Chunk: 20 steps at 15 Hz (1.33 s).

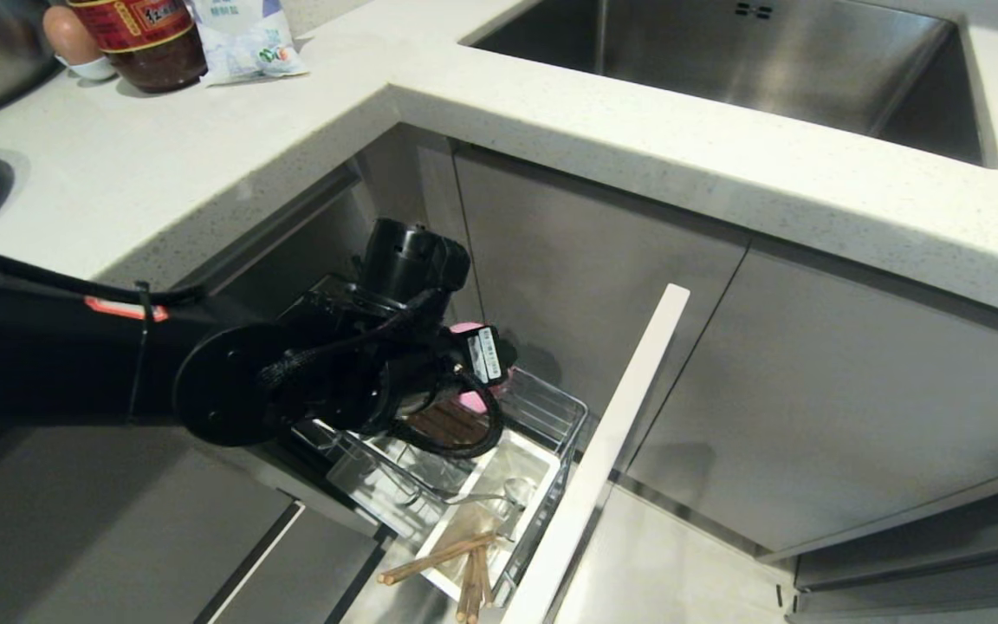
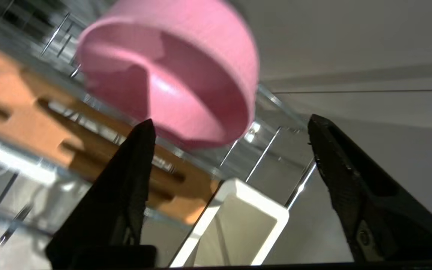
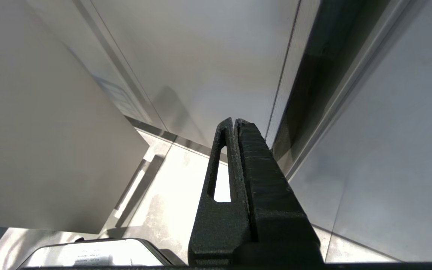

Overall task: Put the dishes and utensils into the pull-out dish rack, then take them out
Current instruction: Take the bowl out of the cupboard

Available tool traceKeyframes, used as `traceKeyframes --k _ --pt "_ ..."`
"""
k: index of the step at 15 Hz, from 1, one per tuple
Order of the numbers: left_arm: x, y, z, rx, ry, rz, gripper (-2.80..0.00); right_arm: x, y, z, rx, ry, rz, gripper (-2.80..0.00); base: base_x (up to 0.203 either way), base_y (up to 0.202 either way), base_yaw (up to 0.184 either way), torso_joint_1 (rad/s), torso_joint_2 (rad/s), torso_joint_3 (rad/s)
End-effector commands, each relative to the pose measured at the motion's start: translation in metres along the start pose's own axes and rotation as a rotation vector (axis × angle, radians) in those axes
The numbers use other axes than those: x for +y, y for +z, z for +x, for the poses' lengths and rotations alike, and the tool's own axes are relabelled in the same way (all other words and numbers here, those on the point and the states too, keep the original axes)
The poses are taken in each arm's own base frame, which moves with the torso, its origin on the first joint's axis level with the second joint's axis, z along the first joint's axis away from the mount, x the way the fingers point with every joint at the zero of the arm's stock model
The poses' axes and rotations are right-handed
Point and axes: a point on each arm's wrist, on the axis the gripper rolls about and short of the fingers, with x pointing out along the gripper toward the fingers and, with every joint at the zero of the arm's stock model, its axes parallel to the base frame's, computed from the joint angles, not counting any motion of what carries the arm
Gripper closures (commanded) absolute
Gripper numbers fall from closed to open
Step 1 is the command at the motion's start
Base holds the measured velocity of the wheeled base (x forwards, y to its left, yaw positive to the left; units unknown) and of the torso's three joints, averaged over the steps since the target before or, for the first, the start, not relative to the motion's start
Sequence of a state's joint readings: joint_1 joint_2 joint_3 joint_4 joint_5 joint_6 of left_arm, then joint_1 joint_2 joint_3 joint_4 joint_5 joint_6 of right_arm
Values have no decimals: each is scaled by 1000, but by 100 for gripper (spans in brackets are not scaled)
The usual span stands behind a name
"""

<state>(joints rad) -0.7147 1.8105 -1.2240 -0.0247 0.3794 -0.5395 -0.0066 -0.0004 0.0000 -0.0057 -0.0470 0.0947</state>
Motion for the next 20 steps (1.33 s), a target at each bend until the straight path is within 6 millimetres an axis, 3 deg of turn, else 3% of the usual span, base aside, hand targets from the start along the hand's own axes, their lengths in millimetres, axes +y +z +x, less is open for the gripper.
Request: traceKeyframes --k 1,4,10,18,19,20 --pt "-6 -3 20 10 12 15 -280 0 0 0 -5 -1 1 0 0 0 0 0 0 0" --pt "-6 0 40 -18 14 35 -280 0 0 0 -4 -1 1 0 0 0 0 0 0 0" --pt "-9 -2 59 -38 11 51 -280 0 0 0 -5 0 1 0 0 0 0 0 0 0" --pt "-15 -6 62 -96 42 34 -280 0 0 0 -4 0 1 0 0 0 0 0 0 0" --pt "-16 -8 63 -95 43 37 0 0 0 0 -5 0 1 0 0 0 0 0 0 0" --pt "-18 -8 62 -97 42 38 0 0 0 0 -3 0 1 0 0 0 0 0 0 0"
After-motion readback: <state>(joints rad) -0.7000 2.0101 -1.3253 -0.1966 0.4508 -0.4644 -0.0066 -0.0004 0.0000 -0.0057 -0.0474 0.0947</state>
